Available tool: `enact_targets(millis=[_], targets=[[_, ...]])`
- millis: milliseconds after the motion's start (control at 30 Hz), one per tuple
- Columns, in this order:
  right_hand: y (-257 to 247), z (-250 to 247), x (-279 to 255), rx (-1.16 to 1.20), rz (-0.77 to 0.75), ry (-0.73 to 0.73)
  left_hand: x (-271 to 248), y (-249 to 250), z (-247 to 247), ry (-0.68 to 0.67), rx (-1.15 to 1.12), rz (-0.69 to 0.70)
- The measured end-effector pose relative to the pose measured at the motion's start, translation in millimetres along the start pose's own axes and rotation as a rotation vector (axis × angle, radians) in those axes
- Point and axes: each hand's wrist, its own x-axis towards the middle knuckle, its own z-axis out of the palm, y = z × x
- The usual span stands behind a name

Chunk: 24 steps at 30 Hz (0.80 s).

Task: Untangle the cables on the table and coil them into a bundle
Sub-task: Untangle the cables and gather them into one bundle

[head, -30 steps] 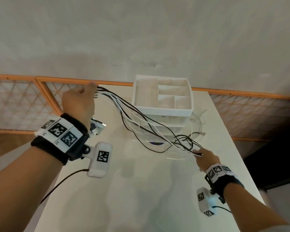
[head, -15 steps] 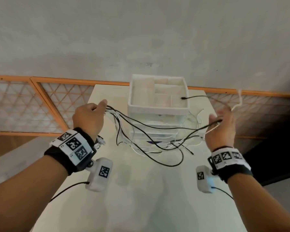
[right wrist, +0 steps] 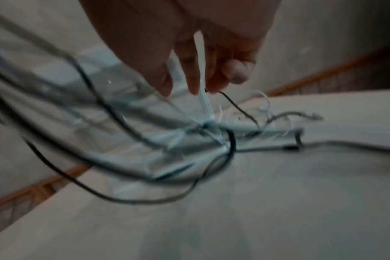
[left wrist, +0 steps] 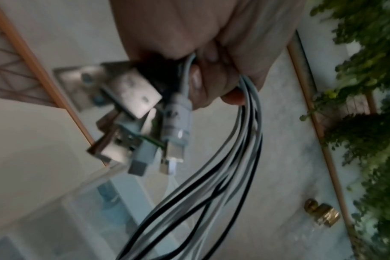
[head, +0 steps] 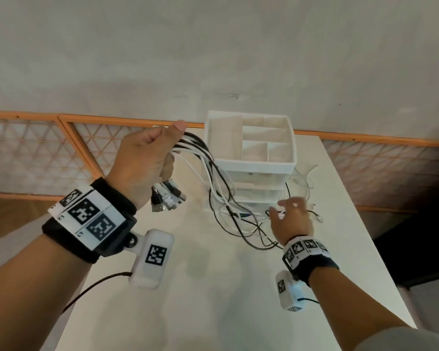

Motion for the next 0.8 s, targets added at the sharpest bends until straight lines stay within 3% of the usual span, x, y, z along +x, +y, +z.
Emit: enact_targets(millis=[100, 167, 233, 333, 400, 500, 633, 733, 800], targets=[[3.9, 23.9, -4.9, -0.066, 0.178, -0.364, 0.3, 4.1, -3.3, 0.021, -0.026, 0.018], [4.1, 22.1, -5.1, 0.033, 0.178, -0.388, 1.8, -5.3, -10.7, 0.071, 0.108, 0.024], [2.3, 5.1, 5.8, 0.177, 0.176, -0.254, 1.3, -20.1, -18.9, 0.124, 0.308, 0.027], [-2.3, -40.4, 31.1, 0.572, 0.227, 0.198, -0.6, -46.6, -30.8, 0.221, 0.501, -0.015], [-3.0, -66.8, 40.1, 0.785, 0.214, 0.390, -0.4, -59.1, -34.3, 0.266, 0.557, -0.062], [-6.7, -79.3, 33.7, 0.837, 0.139, 0.332, 0.7, -66.2, -26.6, 0.215, 0.602, -0.163], [-19.1, -85.6, 10.5, 0.946, -0.007, 0.242, 0.7, -72.0, -9.5, -0.005, 0.723, -0.318], [-30.5, -107.6, 3.7, 1.027, -0.090, 0.355, 3.8, -81.7, -5.9, -0.069, 0.811, -0.351], [-28.0, -119.1, 7.5, 1.067, -0.061, 0.466, 4.7, -85.0, -7.7, -0.032, 0.843, -0.303]])
